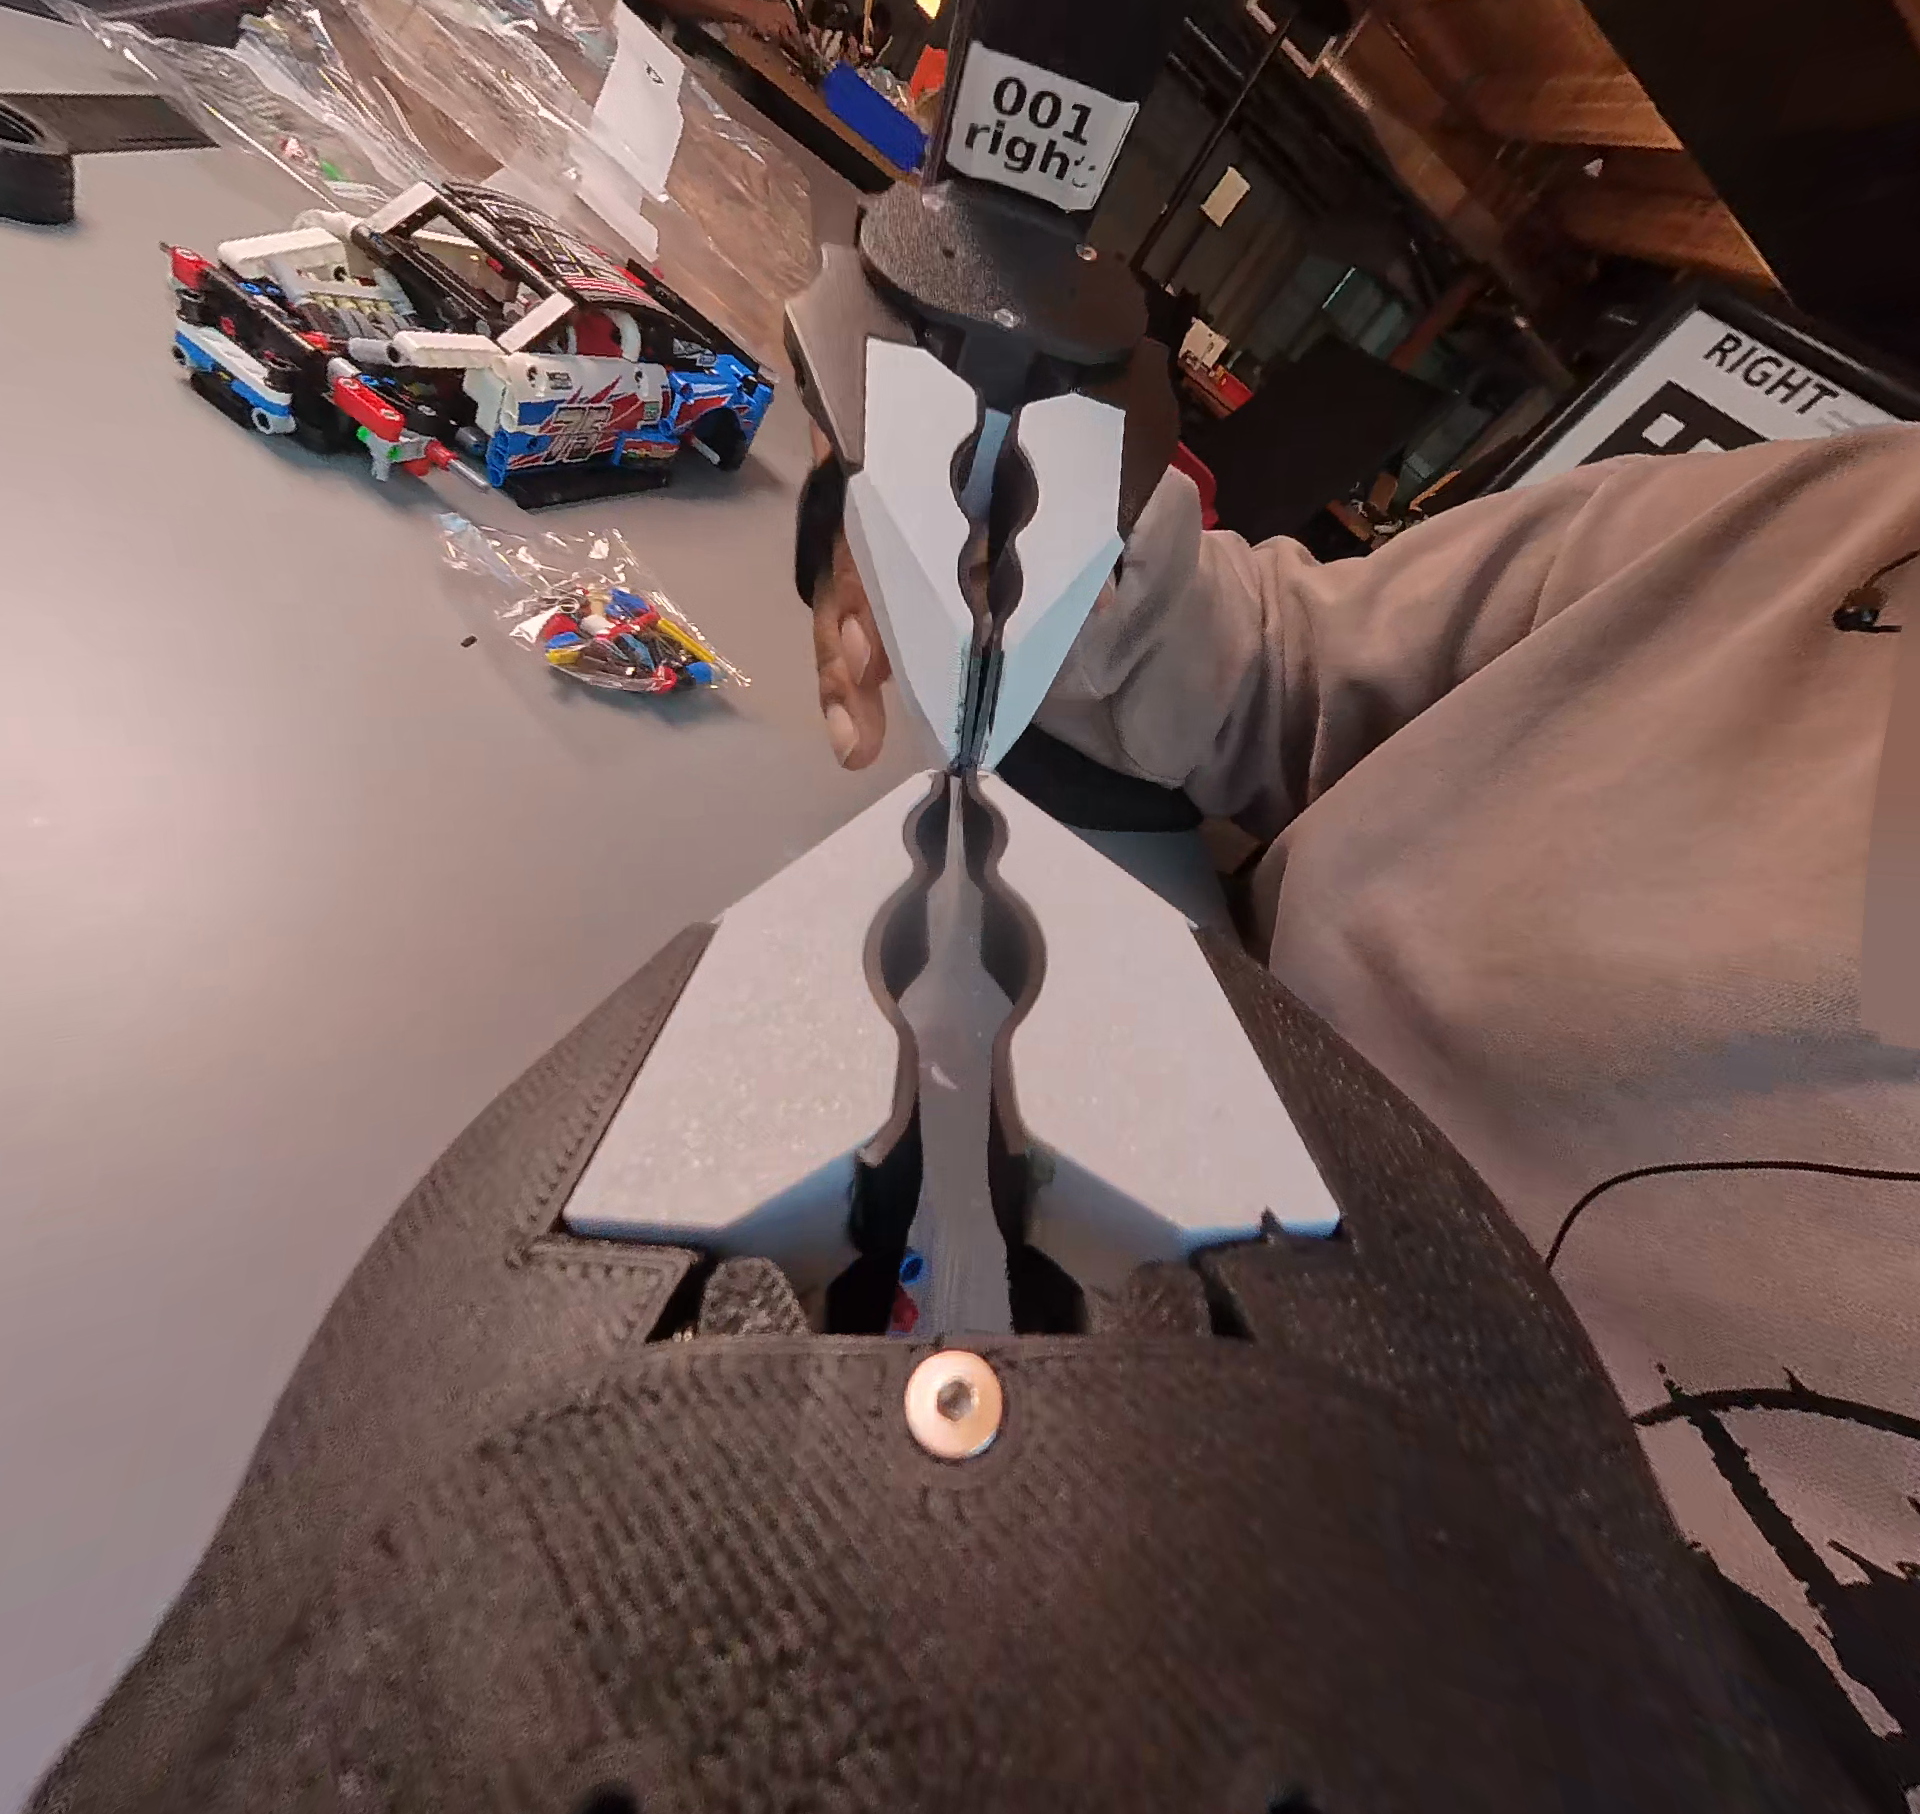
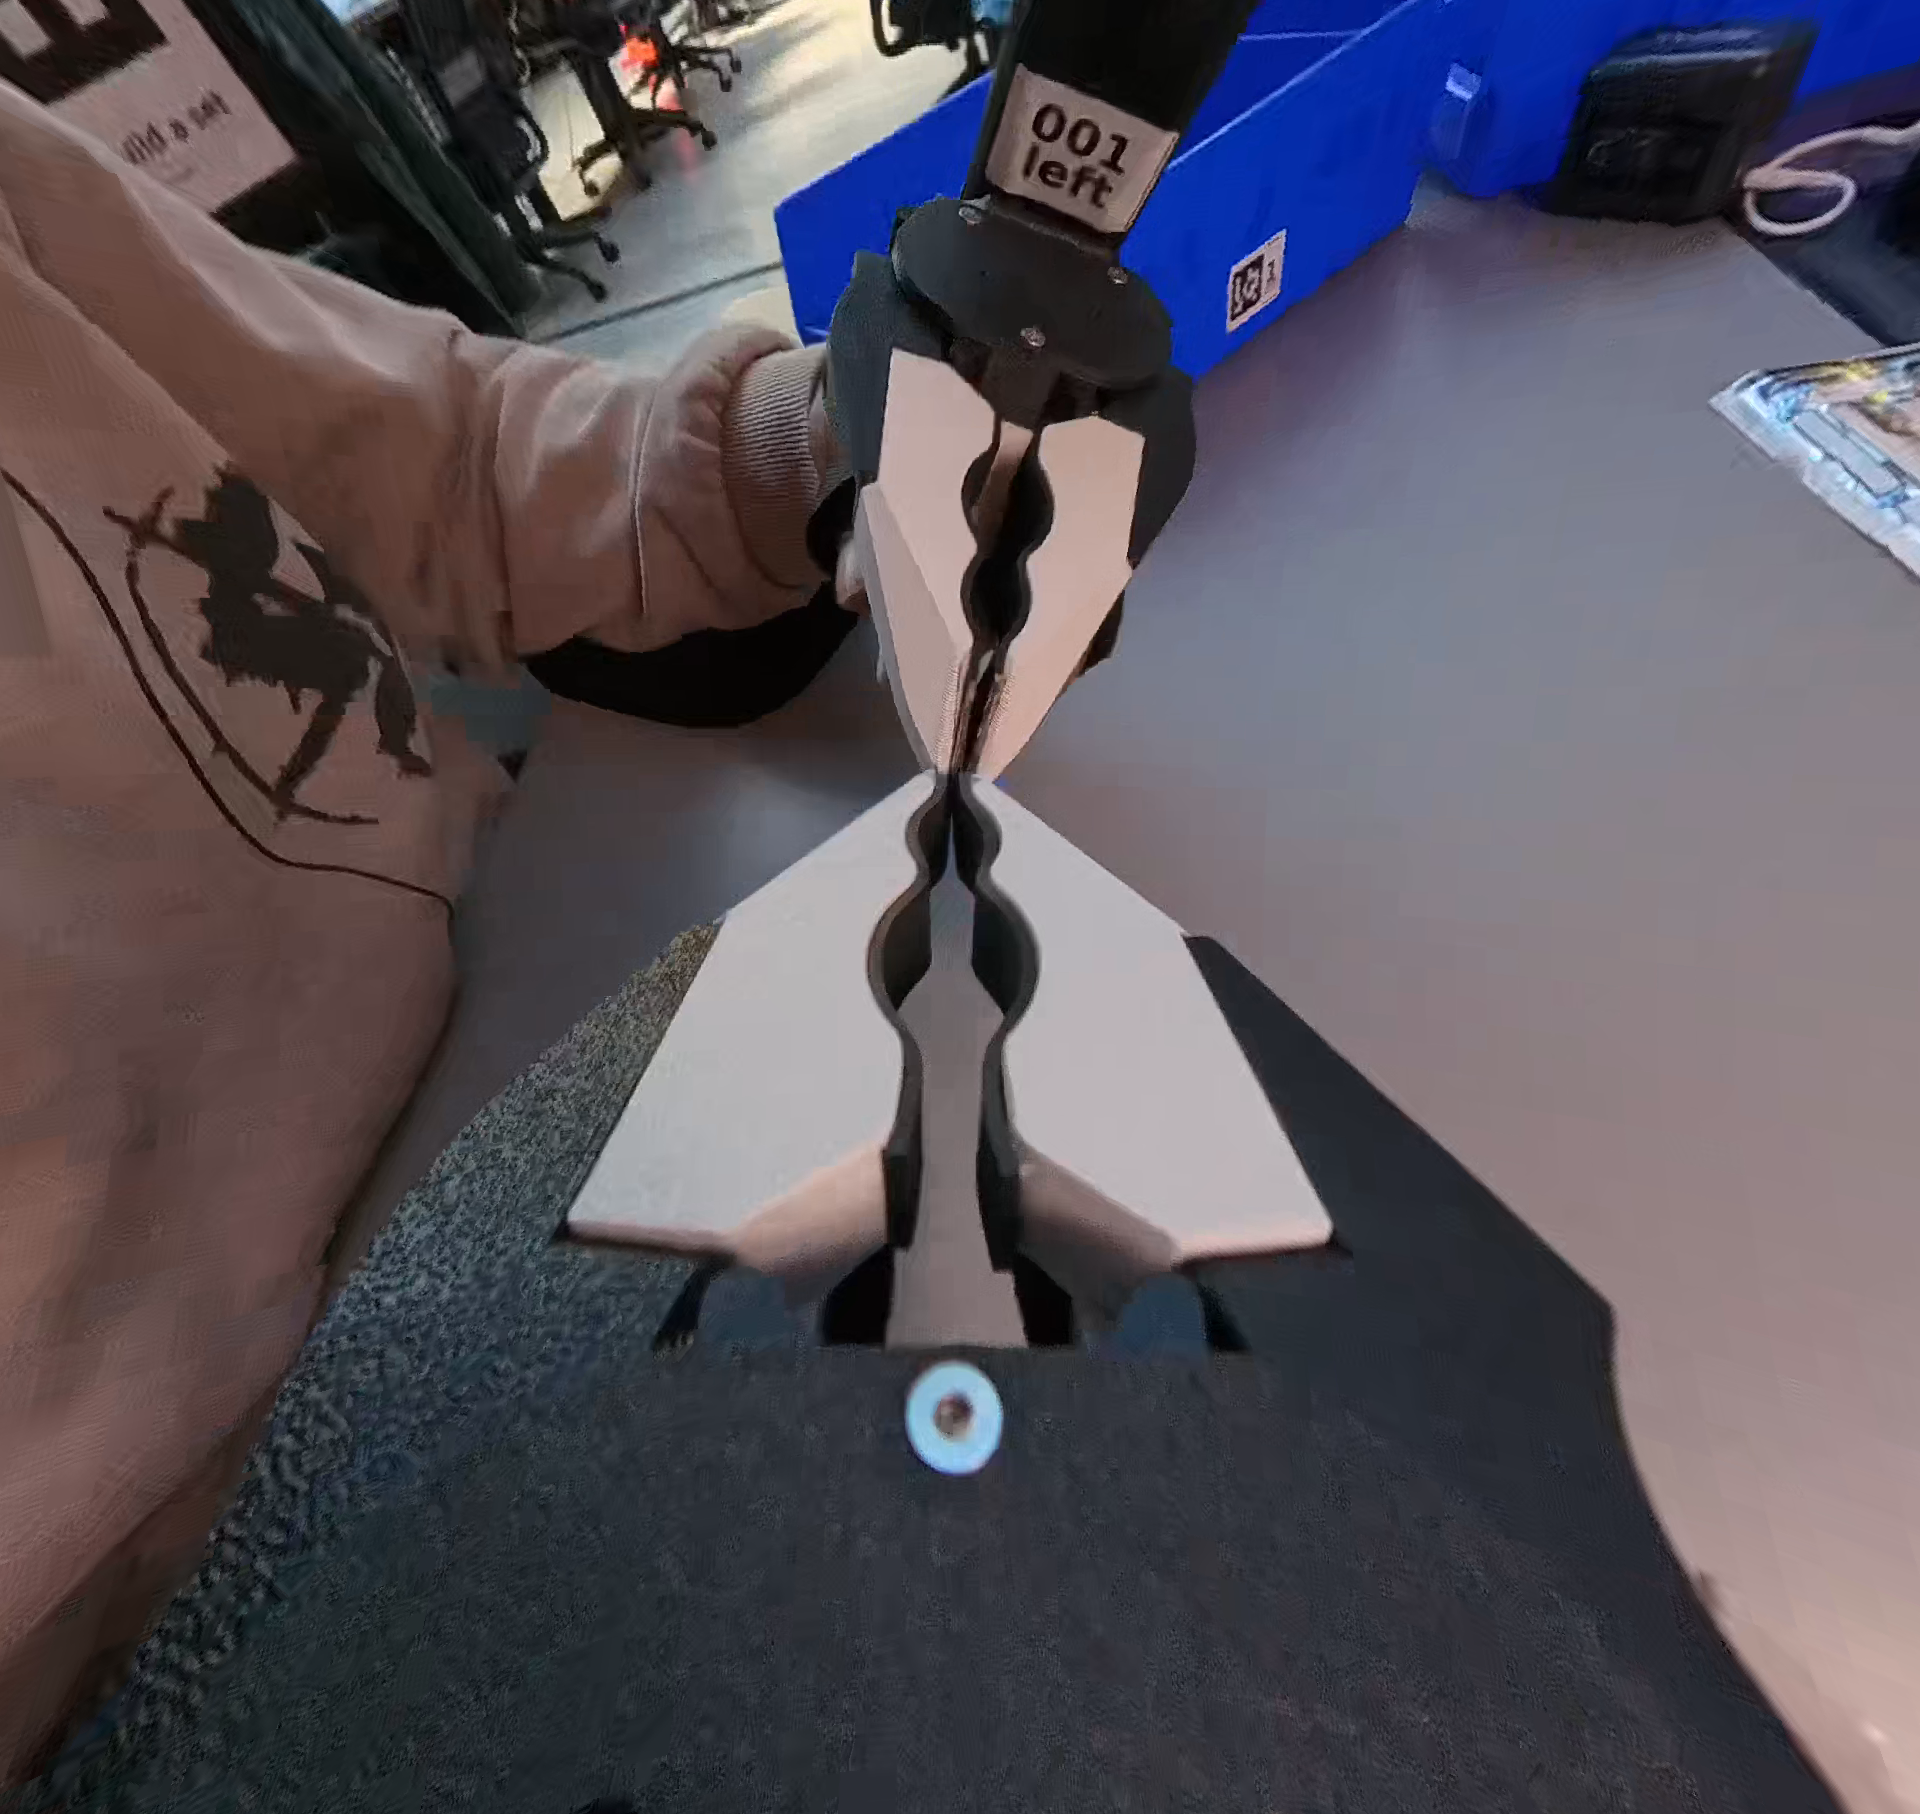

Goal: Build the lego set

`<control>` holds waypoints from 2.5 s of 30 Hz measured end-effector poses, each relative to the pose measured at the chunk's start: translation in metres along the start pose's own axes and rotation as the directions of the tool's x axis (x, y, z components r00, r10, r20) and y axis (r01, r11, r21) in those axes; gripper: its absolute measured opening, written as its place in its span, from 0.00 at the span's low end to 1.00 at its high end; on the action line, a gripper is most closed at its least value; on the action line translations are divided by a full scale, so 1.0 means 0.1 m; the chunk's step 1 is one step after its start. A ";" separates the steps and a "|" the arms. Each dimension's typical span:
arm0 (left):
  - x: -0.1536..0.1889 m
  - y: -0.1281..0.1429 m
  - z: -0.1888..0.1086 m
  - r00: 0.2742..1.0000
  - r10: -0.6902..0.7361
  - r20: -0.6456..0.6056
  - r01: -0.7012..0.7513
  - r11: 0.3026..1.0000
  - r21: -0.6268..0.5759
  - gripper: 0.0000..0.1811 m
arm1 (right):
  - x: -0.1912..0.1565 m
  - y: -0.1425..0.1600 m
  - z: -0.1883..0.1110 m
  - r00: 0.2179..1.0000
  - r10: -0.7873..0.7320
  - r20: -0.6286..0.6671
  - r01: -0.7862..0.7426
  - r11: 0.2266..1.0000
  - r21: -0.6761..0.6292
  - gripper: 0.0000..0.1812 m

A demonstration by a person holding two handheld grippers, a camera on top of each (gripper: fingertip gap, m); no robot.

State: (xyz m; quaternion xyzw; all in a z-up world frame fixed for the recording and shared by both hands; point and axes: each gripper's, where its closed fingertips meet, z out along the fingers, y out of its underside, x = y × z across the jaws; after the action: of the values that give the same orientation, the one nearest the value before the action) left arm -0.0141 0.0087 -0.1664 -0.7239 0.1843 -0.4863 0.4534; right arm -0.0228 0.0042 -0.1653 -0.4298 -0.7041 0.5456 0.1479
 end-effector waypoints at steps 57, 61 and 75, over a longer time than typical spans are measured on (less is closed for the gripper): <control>-0.31 0.35 0.35 0.952 -0.299 -0.064 0.291 0.950 -0.115 0.00 | 0.11 0.58 -0.07 0.121 -0.943 -0.309 0.813 0.273 -0.514 0.00; -0.30 0.35 0.35 0.950 -0.304 -0.070 0.295 0.948 -0.117 0.00 | 0.10 0.58 -0.07 0.115 -0.943 -0.313 0.818 0.268 -0.508 0.00; 0.10 0.30 0.31 0.947 0.319 0.035 -0.307 0.933 -0.189 0.07 | -0.28 0.33 -0.16 0.966 -0.194 -0.173 0.219 0.966 0.140 0.00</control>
State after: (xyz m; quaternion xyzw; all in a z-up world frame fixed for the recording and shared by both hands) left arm 0.0231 0.0009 -0.1898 -0.7388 0.3258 -0.3652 0.4632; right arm 0.0190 -0.0058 -0.1816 -0.3829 -0.6858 0.5452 0.2929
